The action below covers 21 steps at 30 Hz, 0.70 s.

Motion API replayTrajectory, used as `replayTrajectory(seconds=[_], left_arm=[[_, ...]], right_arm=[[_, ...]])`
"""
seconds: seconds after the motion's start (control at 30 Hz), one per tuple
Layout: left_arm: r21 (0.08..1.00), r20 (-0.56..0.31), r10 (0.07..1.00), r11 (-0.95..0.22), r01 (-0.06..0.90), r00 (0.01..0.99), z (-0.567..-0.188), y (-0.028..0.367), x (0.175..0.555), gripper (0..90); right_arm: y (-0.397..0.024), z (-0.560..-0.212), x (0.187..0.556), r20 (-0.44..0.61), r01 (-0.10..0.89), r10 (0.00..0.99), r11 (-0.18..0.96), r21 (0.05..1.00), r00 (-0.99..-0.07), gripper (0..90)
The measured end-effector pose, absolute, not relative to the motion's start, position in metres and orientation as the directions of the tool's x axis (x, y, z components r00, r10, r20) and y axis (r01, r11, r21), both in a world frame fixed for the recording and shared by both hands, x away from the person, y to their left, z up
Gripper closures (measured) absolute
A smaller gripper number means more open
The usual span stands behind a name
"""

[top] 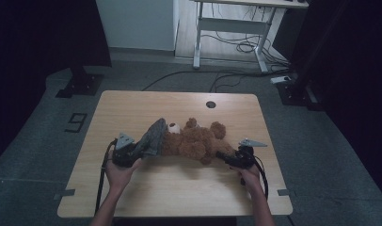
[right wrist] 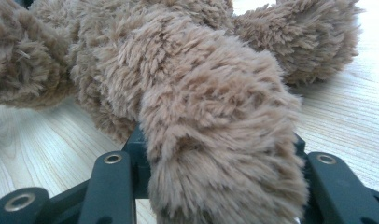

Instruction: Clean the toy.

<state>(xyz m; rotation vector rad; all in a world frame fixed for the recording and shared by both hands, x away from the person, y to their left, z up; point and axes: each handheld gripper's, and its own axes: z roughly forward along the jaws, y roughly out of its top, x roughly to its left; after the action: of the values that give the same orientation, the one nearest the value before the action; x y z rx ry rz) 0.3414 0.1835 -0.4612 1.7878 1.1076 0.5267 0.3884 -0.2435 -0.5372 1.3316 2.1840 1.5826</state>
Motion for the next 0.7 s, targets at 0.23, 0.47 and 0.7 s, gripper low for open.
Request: replayTrajectory(seconds=[0.23, 0.47, 0.7], left_arm=[[0.897, -0.102, 0.780, -0.197, 0.397, 0.617, -0.430, 0.130, 0.351, 75.3], [0.863, -0.113, 0.709, -0.277, 0.422, 0.696, -0.434, 0.059, 0.379, 75.2], [0.805, -0.133, 0.678, -0.352, 0.478, 0.723, -0.464, 0.035, 0.382, 75.5]], right_arm=[[-0.242, -0.537, 0.388, 0.364, 0.566, 0.711, 0.058, 0.822, -0.601, 49.0], [-0.242, -0.536, 0.387, 0.360, 0.566, 0.713, 0.062, 0.822, -0.601, 49.0], [-0.243, -0.537, 0.388, 0.357, 0.566, 0.710, 0.070, 0.822, -0.606, 49.1]])
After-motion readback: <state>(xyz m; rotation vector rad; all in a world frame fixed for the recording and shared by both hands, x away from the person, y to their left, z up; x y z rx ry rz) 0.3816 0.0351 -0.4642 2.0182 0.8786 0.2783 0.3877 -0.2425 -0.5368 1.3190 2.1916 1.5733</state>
